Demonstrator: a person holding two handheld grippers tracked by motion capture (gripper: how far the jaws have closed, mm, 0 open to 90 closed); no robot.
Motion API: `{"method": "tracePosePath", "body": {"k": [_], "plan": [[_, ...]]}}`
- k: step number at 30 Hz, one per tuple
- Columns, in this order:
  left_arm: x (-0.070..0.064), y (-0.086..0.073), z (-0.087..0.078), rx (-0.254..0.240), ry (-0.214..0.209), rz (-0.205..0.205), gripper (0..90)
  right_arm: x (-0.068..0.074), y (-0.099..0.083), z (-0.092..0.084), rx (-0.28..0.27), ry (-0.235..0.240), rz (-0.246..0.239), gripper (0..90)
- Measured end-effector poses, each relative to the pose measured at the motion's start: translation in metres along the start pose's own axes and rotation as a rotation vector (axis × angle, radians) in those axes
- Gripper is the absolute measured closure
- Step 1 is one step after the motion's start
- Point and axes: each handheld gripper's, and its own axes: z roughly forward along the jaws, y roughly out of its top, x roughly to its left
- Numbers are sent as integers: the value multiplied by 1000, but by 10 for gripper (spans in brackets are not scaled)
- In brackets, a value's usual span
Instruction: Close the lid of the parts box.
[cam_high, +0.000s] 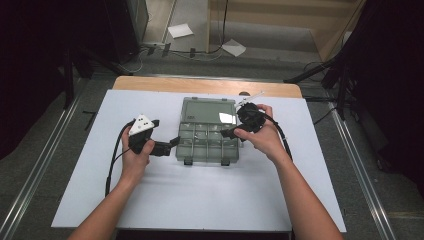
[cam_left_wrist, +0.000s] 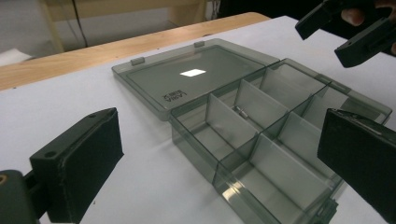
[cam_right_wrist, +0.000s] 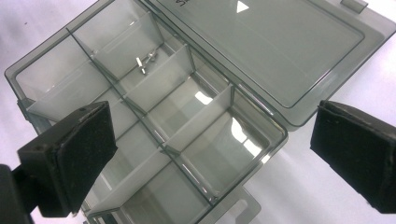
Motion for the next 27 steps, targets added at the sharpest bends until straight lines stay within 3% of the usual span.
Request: {"method": "tracePosePath", "body": {"k": [8, 14, 21, 27], "plan": [[10, 10, 16, 37, -9, -41, 0, -8, -2, 0, -22, 12, 34, 21], [15, 17, 25, 54, 18, -58, 42, -16, -2, 0, -48, 16, 90, 28], [23, 26, 38, 78, -4, -74, 47, -21, -1, 3, -61, 39, 132, 27], [30, 31, 50, 105, -14, -116, 96, -35, -4, 8, -65, 46, 216, 160]]}}
